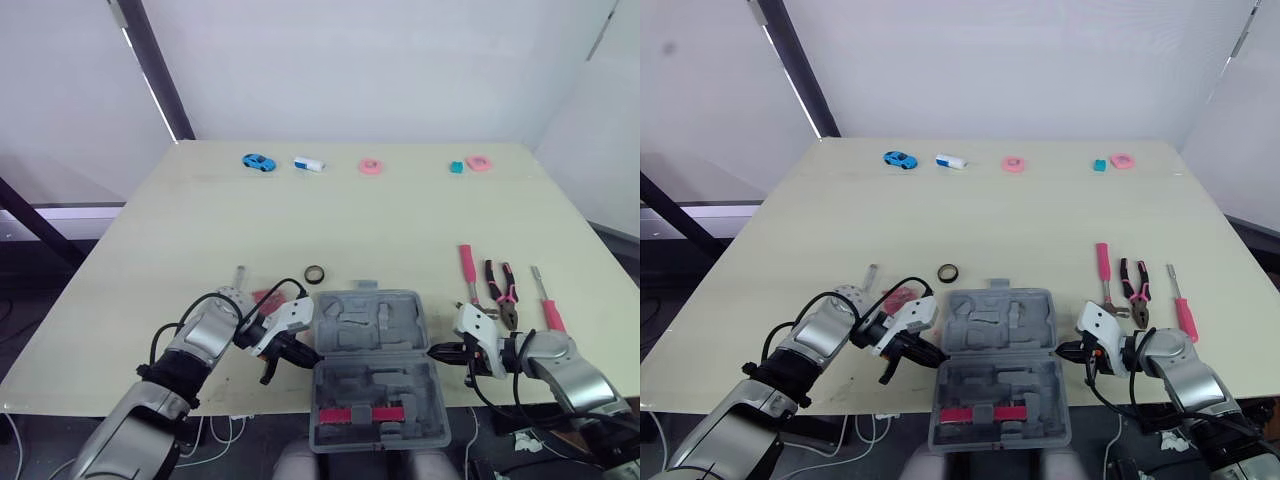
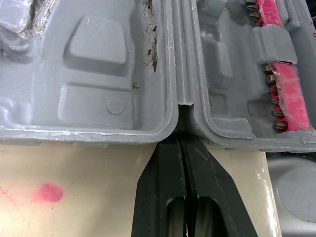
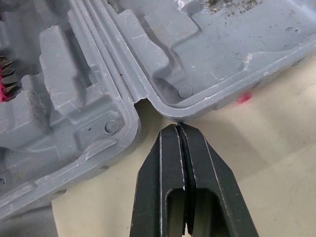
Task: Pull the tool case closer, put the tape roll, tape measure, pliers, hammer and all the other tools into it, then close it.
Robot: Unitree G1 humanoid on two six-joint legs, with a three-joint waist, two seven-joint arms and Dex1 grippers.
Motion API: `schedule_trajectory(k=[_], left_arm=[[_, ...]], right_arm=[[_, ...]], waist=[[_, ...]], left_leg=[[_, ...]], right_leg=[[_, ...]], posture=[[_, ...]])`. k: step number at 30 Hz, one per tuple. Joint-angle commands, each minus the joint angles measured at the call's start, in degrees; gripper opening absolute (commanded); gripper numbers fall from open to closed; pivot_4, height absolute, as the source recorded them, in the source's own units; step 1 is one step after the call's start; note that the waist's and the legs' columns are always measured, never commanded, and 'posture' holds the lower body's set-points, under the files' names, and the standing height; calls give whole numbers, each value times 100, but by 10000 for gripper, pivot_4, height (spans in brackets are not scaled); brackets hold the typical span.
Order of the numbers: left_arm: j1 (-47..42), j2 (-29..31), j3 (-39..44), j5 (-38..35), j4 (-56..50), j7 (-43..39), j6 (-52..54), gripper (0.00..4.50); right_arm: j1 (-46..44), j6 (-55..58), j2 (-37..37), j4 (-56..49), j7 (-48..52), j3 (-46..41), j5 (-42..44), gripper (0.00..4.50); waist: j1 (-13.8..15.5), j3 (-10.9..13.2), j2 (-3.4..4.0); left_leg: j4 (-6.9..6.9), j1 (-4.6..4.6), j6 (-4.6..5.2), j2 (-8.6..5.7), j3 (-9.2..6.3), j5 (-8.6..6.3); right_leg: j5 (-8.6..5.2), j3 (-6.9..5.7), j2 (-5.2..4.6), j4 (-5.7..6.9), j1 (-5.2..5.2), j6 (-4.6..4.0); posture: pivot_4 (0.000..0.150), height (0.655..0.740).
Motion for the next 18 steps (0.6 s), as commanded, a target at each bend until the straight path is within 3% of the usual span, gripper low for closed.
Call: schedule_trajectory(k=[1, 18], left_arm=[[-14, 18, -15, 65, 174, 122, -39, 519], [-217, -88, 30, 102, 515, 291, -198, 519]], right_arm=[[-101, -144, 26, -102, -20, -89, 81, 0], [-44, -64, -13, -168, 17, -75, 133, 0]], waist=[[1, 0, 0], [15, -1, 1]], left_leg=[[0, 0, 0, 0, 0, 0], [6, 0, 0, 0, 0, 0]], right_leg=[[-2, 0, 0, 0, 0, -4], [-4, 0, 0, 2, 1, -8]], posture=[[1500, 7395], [1500, 7395]])
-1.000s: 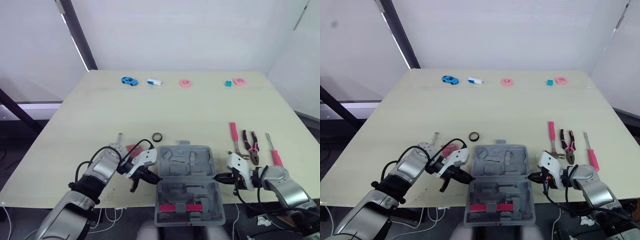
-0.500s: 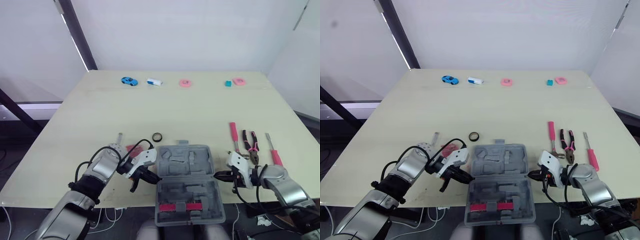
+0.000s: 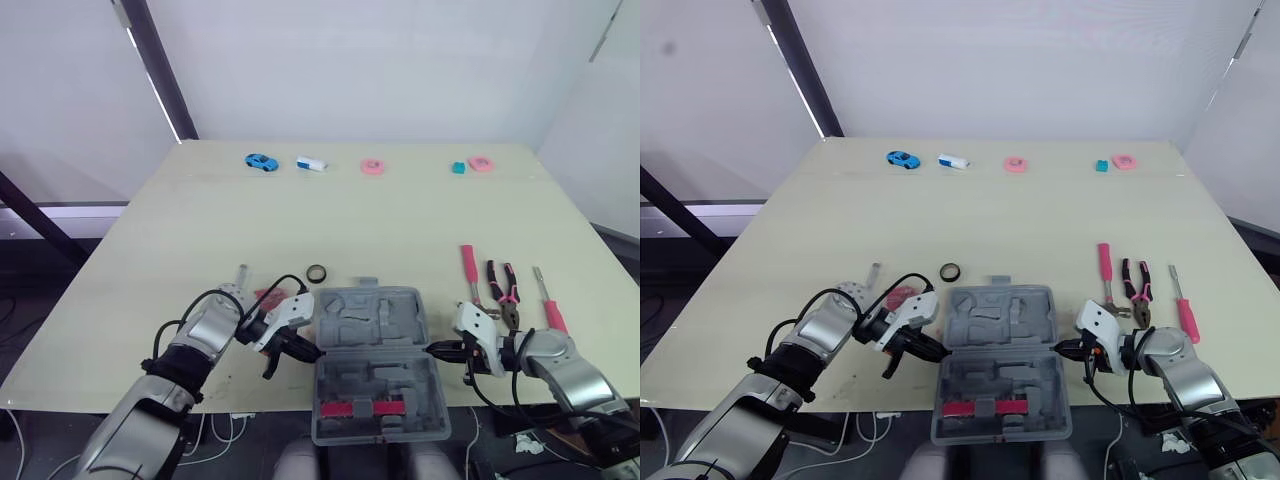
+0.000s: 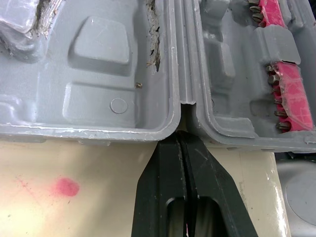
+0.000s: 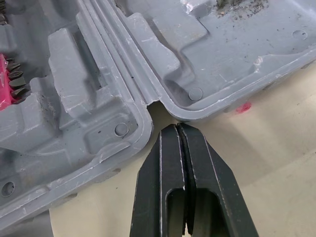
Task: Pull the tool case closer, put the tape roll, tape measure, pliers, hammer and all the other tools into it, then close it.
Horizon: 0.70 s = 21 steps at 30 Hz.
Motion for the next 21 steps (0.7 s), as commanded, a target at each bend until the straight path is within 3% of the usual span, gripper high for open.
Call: schedule_trajectory(k=[1, 21], left_arm=[[-13, 14, 22, 113, 118, 230, 10, 519], [228, 245, 233, -11, -129, 258, 2, 519]], right_arm=[[-38, -46, -24, -151, 38, -74, 97, 0], [343, -440, -163, -311, -222, -510, 184, 0]], waist=[[0, 0, 0], [-4, 0, 0]], left_leg=[[0, 0, 0, 0, 0, 0], [0, -1, 0, 1, 0, 0]], right_leg=[[0, 0, 0, 0, 0, 0], [0, 0, 0, 0, 0, 0]], posture=[[1500, 7395], [1500, 7395]])
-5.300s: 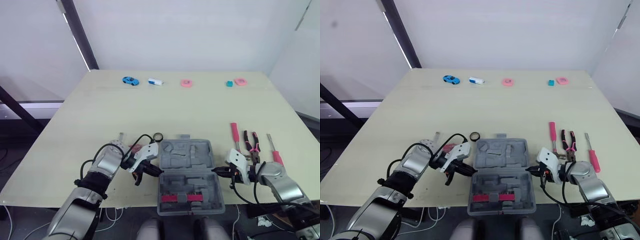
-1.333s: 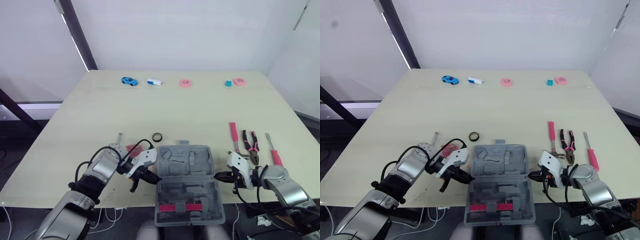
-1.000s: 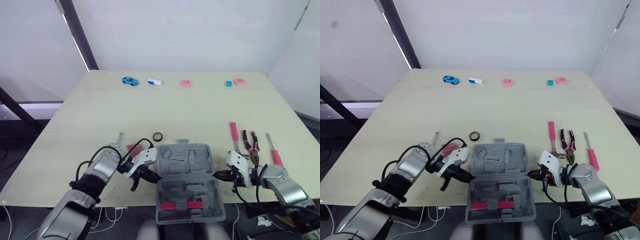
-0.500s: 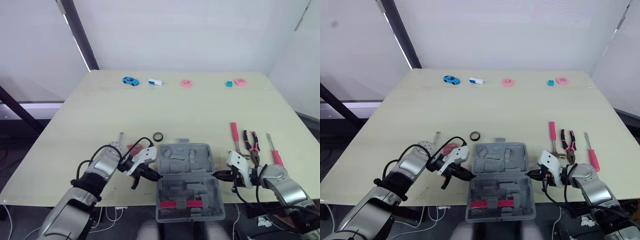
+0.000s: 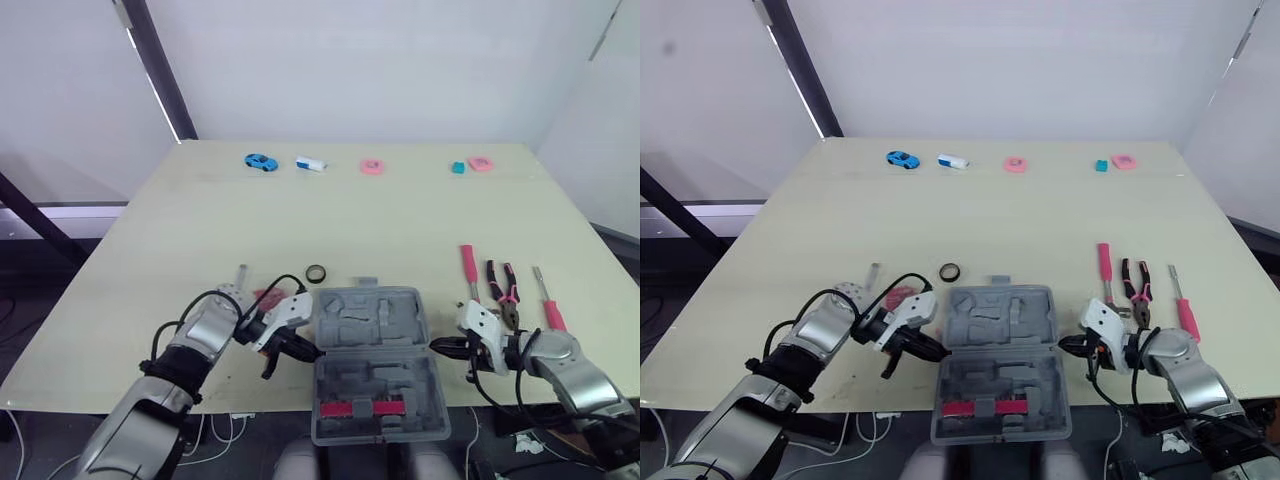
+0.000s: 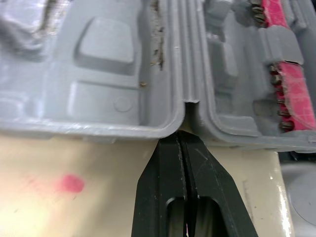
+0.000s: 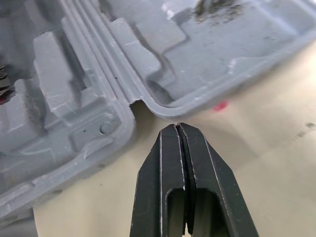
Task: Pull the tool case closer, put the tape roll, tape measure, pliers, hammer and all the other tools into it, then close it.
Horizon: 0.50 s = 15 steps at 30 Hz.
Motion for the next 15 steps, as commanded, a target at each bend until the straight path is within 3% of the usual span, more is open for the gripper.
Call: schedule_trajectory(k=[1, 8, 15], left_arm=[[170, 228, 143, 28, -154, 166, 80, 519], [781, 589, 741, -462, -822, 430, 268, 519], [1682, 618, 1898, -1142, -1382, 1136, 79, 519]], right_arm=[[154, -110, -162, -272, 16, -262, 150, 0], [676, -242, -257, -572, -163, -831, 424, 0], [1412, -583, -163, -763, -422, -1580, 745, 0]], waist=[[-8, 0, 0], [-24, 0, 0], [16, 1, 0]], left_leg=[[0, 0, 0, 0, 0, 0], [-2, 0, 0, 6, 1, 0], [-2, -3, -1, 5, 5, -1]], right_leg=[[0, 0, 0, 0, 0, 0], [0, 0, 1, 0, -2, 0], [-2, -1, -8, -4, -2, 0]], posture=[[1500, 7395], [1500, 7395], [1500, 7395]])
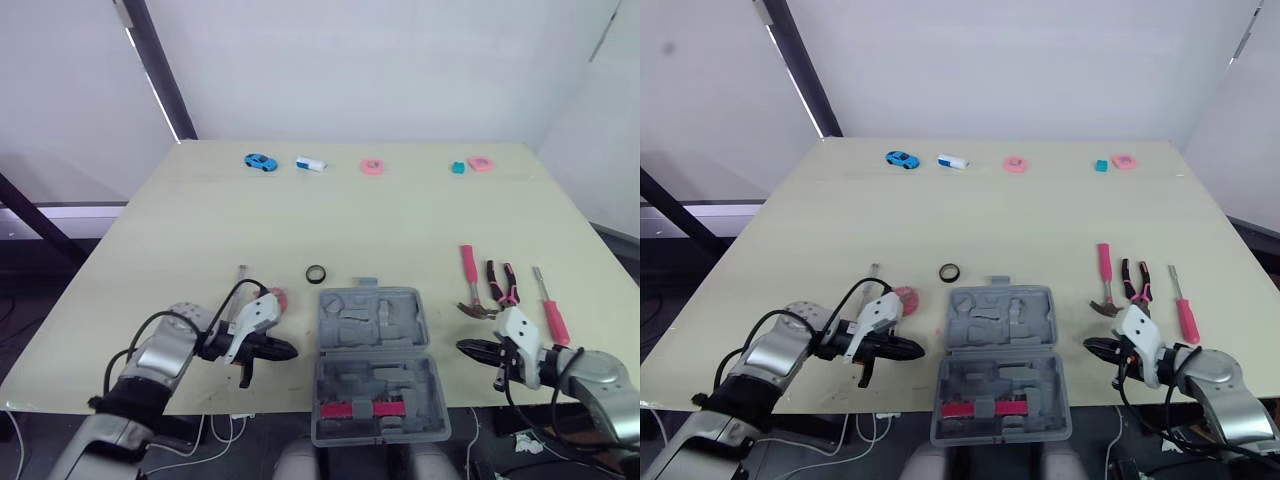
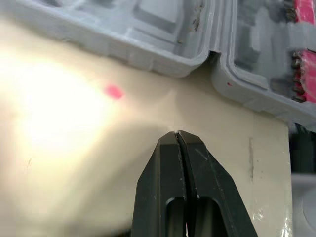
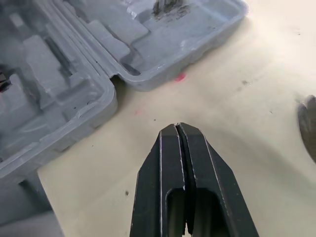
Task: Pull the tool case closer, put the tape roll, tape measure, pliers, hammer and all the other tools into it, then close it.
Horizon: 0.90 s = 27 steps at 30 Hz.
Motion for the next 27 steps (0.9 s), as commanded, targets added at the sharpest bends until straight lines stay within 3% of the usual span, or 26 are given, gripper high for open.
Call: schedule_trajectory(k=[1, 7, 13, 15, 16, 17, 24, 25, 27], left_arm=[[400, 32, 779, -453, -418, 404, -197, 519], [1623, -349, 2478, -1377, -1017, 1243, -556, 519], [2521, -545, 3234, -1682, -1628, 1815, -567, 519], [2813, -578, 3507, -1734, -1663, 1973, -594, 5610], [2940, -580, 3613, -1733, -1632, 2016, -636, 8271], [3069, -589, 3727, -1750, -1614, 2057, -664, 12086], [3631, -580, 4120, -1881, -1523, 2057, -802, 42873], [3657, -580, 4122, -1901, -1533, 2061, -805, 45000], [3689, -583, 4103, -1912, -1529, 2081, -831, 45000]], right_arm=[[301, -443, 74, -125, -186, -580, 228, 0], [885, -887, 347, -115, -518, -1657, 744, 0], [1114, -1038, 375, 128, -388, -2209, 1121, 0], [1230, -1061, 427, 231, -353, -2422, 1308, 0], [1286, -1080, 446, 275, -337, -2506, 1378, 5159], [1360, -1093, 464, 308, -313, -2591, 1435, 7549], [1838, -1157, 519, 462, -163, -3044, 1710, 38761], [1876, -1178, 511, 506, -141, -3078, 1714, 44309], [1929, -1231, 489, 652, -93, -3187, 1733, 44794]], waist=[[-1, 0, 0], [-21, 1, 1], [-12, -1, 0], [-7, -1, 0], [-6, -1, 0], [-10, -1, 0], [-12, -3, 4], [-11, -3, 4], [-9, -4, 2]], left_leg=[[0, 0, 0, 0, 0, 0], [-8, 7, -1, 5, -7, 0], [-8, 14, -1, 6, -5, -1], [-8, 13, -1, 4, -4, -1], [-8, 13, -1, 5, -5, -1], [-9, 12, -1, 5, -5, -1], [-20, 16, -3, 15, -5, -2], [-20, 16, -4, 16, -5, -2], [-20, 16, -4, 17, -5, -3]], right_leg=[[0, 0, 0, 0, 0, 1], [0, 6, -5, -2, -1, -1], [-5, 7, -10, -2, 1, 7], [-5, 6, -12, -4, 1, 7], [-5, 6, -12, -5, 0, 6], [-5, 6, -12, -6, 0, 6], [-14, 7, -22, -11, -4, 18], [-15, 7, -25, -12, -5, 19], [-15, 6, -29, -13, -11, 20]], posture=[[1500, 7395], [1500, 7395], [1500, 7395], [1500, 7395], [1500, 7395], [1500, 7395], [1500, 7395], [1500, 7395], [1500, 7395]])
